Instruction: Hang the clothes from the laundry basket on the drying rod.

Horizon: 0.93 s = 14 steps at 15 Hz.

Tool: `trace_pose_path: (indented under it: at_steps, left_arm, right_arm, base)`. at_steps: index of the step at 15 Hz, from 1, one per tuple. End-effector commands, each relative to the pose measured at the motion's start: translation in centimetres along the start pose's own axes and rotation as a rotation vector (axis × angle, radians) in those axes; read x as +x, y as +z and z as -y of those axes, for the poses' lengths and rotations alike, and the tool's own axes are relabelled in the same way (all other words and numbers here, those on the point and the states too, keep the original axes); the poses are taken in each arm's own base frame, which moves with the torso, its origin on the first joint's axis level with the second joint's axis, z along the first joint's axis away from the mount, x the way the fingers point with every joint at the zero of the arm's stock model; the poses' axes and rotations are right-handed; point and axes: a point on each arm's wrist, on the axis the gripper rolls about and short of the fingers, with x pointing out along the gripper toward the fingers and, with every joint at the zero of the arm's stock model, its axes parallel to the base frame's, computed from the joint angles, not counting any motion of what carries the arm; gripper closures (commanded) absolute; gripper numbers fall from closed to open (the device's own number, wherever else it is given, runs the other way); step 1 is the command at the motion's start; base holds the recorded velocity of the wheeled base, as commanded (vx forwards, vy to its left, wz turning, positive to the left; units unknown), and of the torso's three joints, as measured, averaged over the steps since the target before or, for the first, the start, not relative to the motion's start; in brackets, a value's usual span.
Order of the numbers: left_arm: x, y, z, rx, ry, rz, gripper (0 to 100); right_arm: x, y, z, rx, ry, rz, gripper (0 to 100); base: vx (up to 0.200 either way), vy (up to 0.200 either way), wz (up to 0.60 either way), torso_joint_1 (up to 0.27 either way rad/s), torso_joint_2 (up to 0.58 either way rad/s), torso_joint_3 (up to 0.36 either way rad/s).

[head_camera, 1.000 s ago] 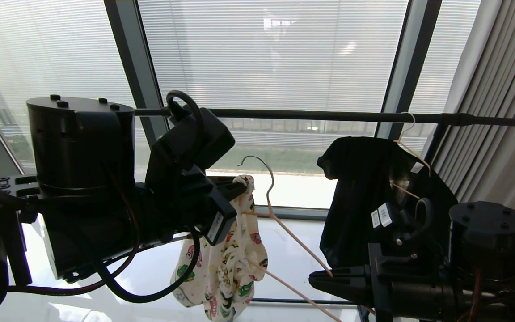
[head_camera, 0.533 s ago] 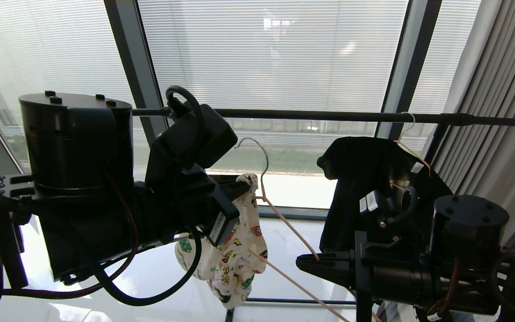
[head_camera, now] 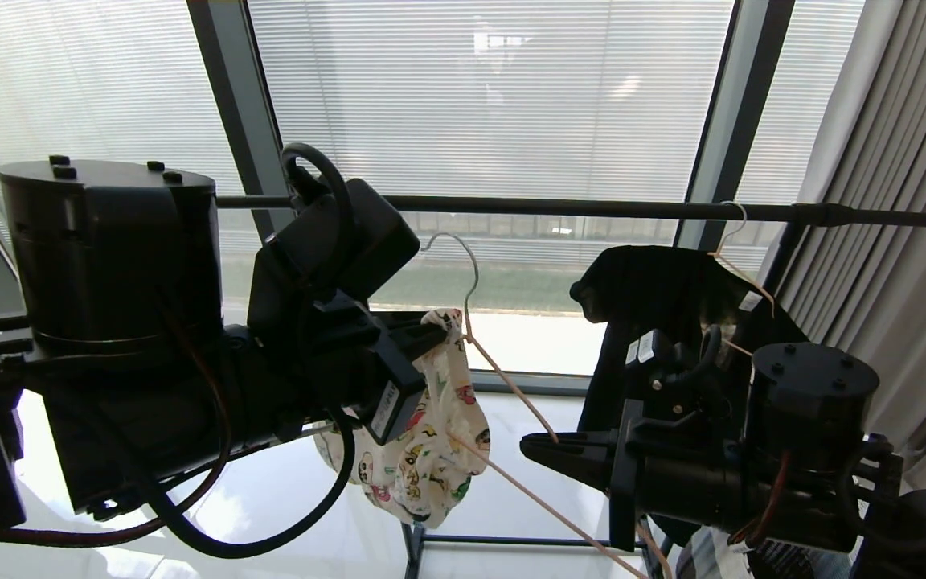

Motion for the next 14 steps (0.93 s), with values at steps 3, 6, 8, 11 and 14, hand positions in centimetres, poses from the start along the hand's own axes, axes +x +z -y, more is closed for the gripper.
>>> trace_pose_path:
  at_steps: [3, 6, 8, 11, 14]
  left_arm:
    - [-1.0, -0.5, -0.6, -0.008, 0.030, -0.007, 0]
    - [-1.9, -0.6, -1.9, -0.019, 0.092, -0.003, 0]
    - [-2.3, -1.1, -3.4, -0.035, 0.160, -0.022, 0]
    - [-3.0, -1.7, -4.5, -0.043, 0.215, -0.041, 0]
    - [-3.2, -3.9, -3.3, -0.006, 0.148, -0.094, 0]
  right_arm:
    - [0.0, 0.5, 0.1, -0.021, -0.065, 0.053, 100]
    - [-0.3, 0.9, 0.0, -0.046, -0.127, 0.121, 100]
    - [-0.9, 0.9, -0.2, -0.058, -0.143, 0.149, 100]
    - [-2.1, 0.9, -0.7, -0.109, -0.160, 0.161, 100]
    - [-4.3, 0.3, -1.8, -0.157, -0.146, 0.146, 100]
  base:
    - [0.000, 0.000, 0.00, 0.000, 0.00, 0.000]
    - [0.000, 0.000, 0.00, 0.000, 0.00, 0.000]
    - [0.000, 0.000, 0.00, 0.000, 0.00, 0.000]
    - [0.000, 0.000, 0.00, 0.000, 0.00, 0.000]
    - [0.000, 0.000, 0.00, 0.000, 0.00, 0.000]
